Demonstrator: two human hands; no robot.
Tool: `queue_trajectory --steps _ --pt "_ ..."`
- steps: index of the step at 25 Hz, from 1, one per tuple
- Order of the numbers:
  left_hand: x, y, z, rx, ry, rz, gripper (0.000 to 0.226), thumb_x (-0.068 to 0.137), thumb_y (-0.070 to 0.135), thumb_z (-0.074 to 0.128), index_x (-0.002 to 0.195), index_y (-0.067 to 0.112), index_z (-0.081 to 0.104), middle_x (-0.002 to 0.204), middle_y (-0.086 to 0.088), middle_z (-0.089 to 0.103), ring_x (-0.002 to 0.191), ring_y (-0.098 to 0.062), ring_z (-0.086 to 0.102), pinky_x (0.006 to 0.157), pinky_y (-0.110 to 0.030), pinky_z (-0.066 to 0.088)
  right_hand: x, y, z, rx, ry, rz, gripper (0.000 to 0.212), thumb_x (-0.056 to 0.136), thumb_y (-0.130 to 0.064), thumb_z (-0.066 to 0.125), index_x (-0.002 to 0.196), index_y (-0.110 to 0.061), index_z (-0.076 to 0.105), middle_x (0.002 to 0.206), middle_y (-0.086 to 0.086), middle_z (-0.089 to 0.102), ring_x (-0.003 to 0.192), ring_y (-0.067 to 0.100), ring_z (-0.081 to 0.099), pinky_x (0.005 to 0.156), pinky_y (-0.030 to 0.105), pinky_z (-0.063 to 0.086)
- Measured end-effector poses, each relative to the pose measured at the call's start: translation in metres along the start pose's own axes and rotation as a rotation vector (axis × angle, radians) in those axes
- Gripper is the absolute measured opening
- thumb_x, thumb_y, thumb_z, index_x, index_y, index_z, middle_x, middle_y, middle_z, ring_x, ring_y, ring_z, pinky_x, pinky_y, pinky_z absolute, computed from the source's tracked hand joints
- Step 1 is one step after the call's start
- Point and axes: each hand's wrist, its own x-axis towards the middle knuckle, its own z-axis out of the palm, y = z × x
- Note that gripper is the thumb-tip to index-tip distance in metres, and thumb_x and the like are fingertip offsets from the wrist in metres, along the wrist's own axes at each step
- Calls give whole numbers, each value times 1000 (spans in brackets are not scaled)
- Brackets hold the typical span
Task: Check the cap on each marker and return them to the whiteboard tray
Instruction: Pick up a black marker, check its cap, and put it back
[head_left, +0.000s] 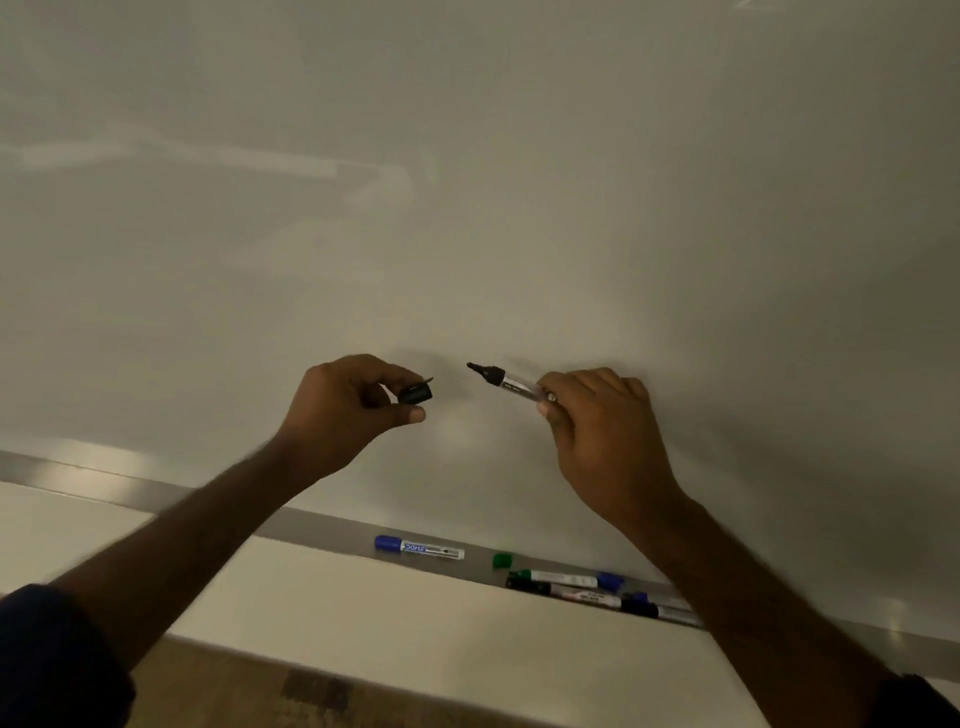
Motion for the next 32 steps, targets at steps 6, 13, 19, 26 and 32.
queue_trajectory --steps 6,13,19,26,32 --pt "18 44 -32 -215 -9 34 26 72 14 79 90 32 74 77 11 75 67 -8 70 69 -20 56 32 -6 -43 110 73 -59 27 93 -19 46 115 -14 60 93 4 63 78 22 57 70 39 46" --pt "59 67 -82 -381 -74 175 30 57 32 82 86 27 76 75 -6 75 64 -21 67 67 -31 58 65 -39 -74 90 215 -58 30 93 -17 47 120 -16 61 88 3 57 75 16 48 63 31 43" --pt "74 73 -106 -406 -131 292 27 64 31 79 90 27 75 77 -5 75 67 -26 69 68 -36 58 78 -61 -86 46 247 -61 30 93 -18 47 120 -17 61 87 2 57 76 17 49 63 35 45" --pt "70 88 -108 -384 -89 277 26 64 32 77 90 30 75 72 -3 74 62 -18 67 67 -28 57 88 -63 -96 37 224 -126 29 92 -17 48 119 -17 62 87 2 57 77 17 50 63 36 46" --pt "62 103 -104 -383 -93 270 25 65 29 77 90 25 76 72 -7 73 62 -20 65 67 -31 57 87 -52 -106 63 193 -144 29 93 -19 48 118 -18 62 89 0 59 79 17 51 67 36 46"
